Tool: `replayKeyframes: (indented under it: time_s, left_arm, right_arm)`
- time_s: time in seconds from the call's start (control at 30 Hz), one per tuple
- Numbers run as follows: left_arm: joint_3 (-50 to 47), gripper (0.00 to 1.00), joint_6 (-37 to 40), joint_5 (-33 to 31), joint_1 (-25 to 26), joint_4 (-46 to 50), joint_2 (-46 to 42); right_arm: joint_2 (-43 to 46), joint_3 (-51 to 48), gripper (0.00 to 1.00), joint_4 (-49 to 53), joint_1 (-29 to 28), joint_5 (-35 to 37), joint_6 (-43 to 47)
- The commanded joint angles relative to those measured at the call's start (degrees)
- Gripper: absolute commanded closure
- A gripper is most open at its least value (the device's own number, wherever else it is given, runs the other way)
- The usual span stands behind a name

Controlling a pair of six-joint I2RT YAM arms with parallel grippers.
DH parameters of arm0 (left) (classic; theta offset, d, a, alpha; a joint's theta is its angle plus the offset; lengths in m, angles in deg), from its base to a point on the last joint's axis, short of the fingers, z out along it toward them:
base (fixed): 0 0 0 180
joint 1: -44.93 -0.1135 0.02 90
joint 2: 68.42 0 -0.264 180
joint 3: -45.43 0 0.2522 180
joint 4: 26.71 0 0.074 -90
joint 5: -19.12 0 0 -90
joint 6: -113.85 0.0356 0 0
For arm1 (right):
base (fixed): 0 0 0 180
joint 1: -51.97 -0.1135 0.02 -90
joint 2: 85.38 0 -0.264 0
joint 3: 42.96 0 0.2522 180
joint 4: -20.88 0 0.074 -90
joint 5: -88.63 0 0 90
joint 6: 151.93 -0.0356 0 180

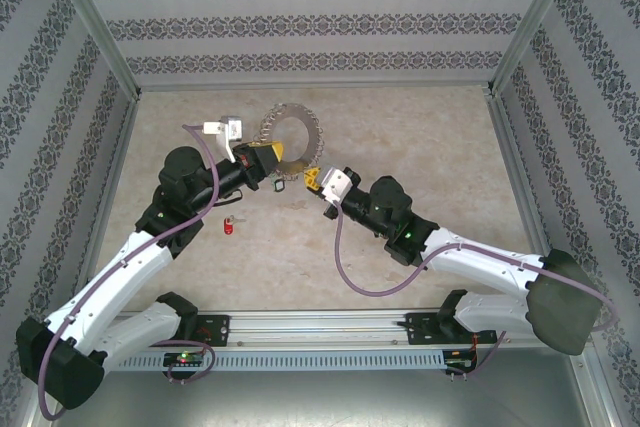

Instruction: Put the keys on the keyring

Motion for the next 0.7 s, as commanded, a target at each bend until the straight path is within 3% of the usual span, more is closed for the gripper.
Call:
replayKeyframes:
  time_s: [0.0,0.23,0.6,0.67]
  left_arm:
    - [-2.2,0.86,-4.7,-3.8,-0.4,-5.9,1.4]
    - [-4.4,0.65,-5.3,-1.2,-0.4,-4.5,4.6]
    - [-9.9,0.21,-0.8,-2.8,-0.4,2.6,-1.4]
    - [-10.7,0.19,-0.1,-1.1,-0.4,3.8,-2.6]
  right_arm:
    - [1.3,-1.3,1.00,-3.6,-0.3,1.5,-1.2]
    - [2.1,-1.5,1.00,-1.8,0.3,1.2,1.7]
    - [9.3,-4.5,1.00,8.8,6.2,-2.3,6.0]
    - [11.0,-5.2,1.00,11.6,7.9,-3.7,7.2]
